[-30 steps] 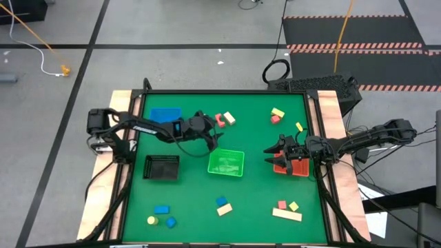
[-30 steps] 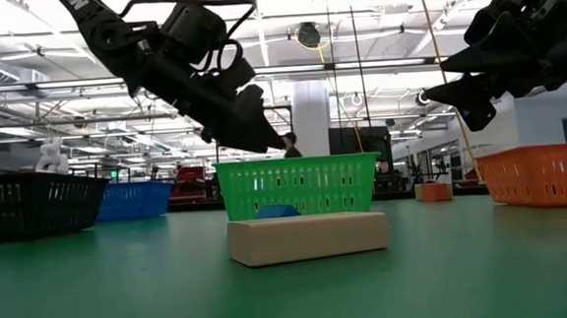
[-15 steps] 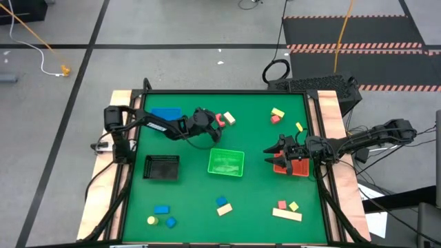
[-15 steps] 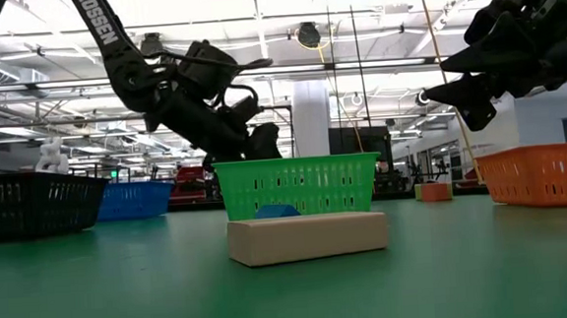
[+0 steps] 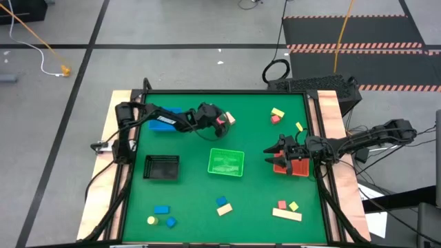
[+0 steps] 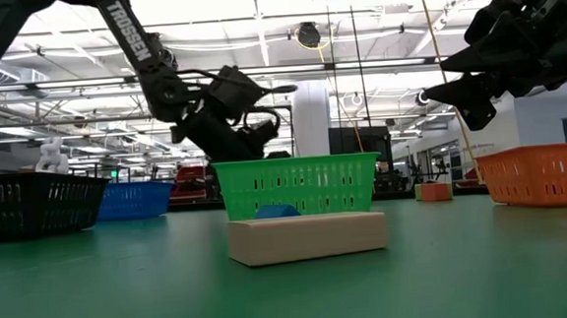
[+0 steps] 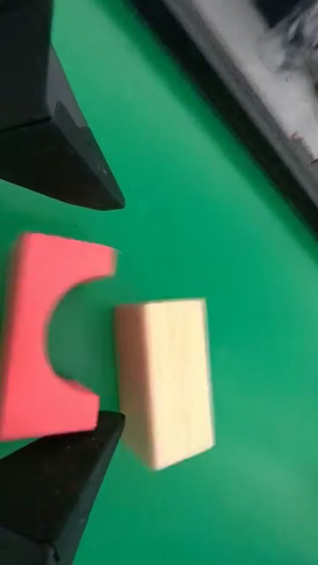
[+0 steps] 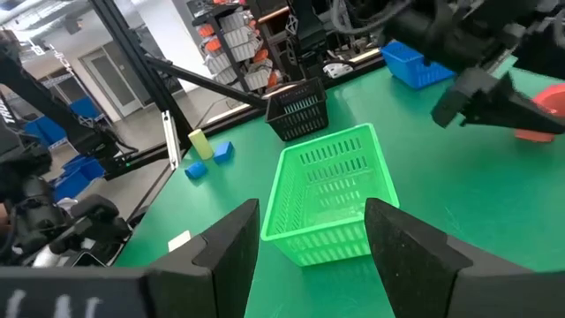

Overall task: Sort & place blocks by color
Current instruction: Put the top left orange block into the blue basket

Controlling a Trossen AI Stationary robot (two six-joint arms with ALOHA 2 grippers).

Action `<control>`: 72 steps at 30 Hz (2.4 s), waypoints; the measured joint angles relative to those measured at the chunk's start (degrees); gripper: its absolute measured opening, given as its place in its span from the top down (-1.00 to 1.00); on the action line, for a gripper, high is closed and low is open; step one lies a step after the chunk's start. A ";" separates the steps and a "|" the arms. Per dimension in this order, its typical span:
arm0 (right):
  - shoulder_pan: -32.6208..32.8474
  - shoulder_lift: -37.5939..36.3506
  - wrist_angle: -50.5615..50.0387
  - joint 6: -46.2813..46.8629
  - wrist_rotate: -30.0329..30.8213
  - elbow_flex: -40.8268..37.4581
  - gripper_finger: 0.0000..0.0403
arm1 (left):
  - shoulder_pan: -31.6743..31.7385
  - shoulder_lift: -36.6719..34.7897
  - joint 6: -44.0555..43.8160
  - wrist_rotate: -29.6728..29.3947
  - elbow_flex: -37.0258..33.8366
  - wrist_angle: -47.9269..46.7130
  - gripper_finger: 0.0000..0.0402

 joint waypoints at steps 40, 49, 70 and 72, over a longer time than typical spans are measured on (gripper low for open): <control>0.00 0.00 -0.05 0.00 0.01 -0.01 0.02 | 0.23 -1.71 -14.92 3.82 5.78 -22.08 -0.42; 0.01 0.01 -0.06 0.00 0.01 0.01 0.02 | -3.01 -10.45 -15.56 0.42 5.68 -29.21 -0.42; -0.01 -0.04 0.00 0.00 0.01 -0.01 0.02 | -7.30 -31.89 -26.42 -20.59 5.76 -73.10 -0.42; 0.00 -0.02 0.26 0.00 0.01 0.00 0.02 | -7.30 -32.19 -30.17 -20.78 5.82 -78.70 -0.42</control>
